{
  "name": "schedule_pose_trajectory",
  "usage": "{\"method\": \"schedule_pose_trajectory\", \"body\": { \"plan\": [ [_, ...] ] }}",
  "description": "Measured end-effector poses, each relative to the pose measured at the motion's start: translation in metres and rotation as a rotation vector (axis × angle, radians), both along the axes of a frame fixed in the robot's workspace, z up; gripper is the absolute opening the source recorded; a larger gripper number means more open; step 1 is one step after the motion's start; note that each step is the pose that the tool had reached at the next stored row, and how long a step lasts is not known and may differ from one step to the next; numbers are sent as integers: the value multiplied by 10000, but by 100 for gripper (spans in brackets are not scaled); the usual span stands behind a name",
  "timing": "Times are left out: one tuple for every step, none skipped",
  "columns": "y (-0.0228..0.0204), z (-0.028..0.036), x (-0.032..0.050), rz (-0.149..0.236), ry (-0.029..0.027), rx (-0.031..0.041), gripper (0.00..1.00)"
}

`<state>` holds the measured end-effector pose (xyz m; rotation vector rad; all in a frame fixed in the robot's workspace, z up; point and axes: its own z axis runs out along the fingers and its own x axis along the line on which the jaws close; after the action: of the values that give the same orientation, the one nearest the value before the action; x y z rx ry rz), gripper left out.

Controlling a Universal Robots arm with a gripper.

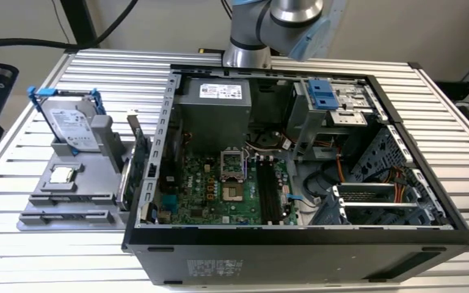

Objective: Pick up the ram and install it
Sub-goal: 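Pick up the ram and move it above insertion slot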

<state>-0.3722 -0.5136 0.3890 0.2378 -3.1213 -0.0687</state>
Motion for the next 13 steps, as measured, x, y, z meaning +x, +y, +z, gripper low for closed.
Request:
{"method": "schedule_pose_trajectory", "body": {
  "plan": [
    [1,1,0,162,1,-9,0],
    [1,1,-1,329,1,-18,0],
    [1,1,-1,502,1,-24,0],
    [1,1,-1,676,2,-30,0],
    [1,0,-1,856,0,-33,0],
    [2,2,-1,1034,2,-37,0],
    [2,1,-2,1199,0,-39,0],
    [2,0,-2,1359,-1,-41,0],
    [2,2,-2,1520,2,-45,0],
    [2,2,-3,1686,0,-46,0],
    [2,1,-3,1842,-1,-45,0],
    [3,2,-3,2013,0,-46,0],
    [3,0,-3,2191,-2,-45,0]
  ]
}}
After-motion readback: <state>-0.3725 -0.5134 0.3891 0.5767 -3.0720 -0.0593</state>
